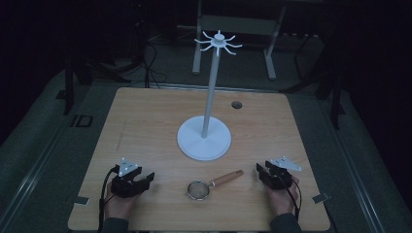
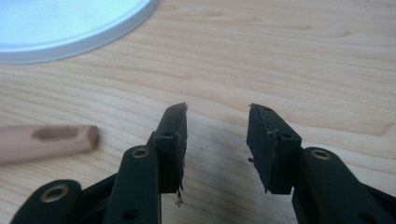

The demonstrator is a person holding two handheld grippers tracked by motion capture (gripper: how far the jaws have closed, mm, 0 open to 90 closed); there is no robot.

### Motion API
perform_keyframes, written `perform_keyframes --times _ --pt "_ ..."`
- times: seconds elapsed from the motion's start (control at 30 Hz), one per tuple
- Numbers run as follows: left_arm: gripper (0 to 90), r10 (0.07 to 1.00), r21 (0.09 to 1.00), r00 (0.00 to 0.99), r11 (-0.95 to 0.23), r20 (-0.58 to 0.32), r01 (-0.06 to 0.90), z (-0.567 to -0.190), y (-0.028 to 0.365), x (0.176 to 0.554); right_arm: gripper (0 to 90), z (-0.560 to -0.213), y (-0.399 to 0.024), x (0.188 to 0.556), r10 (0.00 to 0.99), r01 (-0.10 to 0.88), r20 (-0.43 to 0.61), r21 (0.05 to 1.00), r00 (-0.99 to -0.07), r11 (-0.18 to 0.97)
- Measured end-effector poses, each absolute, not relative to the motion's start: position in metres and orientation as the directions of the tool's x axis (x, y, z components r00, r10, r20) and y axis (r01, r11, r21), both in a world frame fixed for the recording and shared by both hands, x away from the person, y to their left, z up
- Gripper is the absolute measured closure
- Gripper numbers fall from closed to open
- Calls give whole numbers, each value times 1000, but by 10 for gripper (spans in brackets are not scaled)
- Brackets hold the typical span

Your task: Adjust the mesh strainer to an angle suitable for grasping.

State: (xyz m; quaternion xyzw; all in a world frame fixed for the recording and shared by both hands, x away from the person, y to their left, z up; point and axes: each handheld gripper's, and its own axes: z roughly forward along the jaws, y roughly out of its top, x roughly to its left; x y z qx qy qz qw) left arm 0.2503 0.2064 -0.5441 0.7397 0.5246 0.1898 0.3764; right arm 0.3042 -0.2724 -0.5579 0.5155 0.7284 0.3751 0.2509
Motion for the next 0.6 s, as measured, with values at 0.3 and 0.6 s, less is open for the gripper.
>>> perform_keyframes --times 0.3,0.6 --pt "434 919 758 379 -171 -108 630 -544 206 250 593 -556 -268 300 930 538 -17 812 -367 227" --pt "435 917 760 383 -171 -110 627 -543 206 250 842 -554 -263 304 918 574 45 792 -395 208"
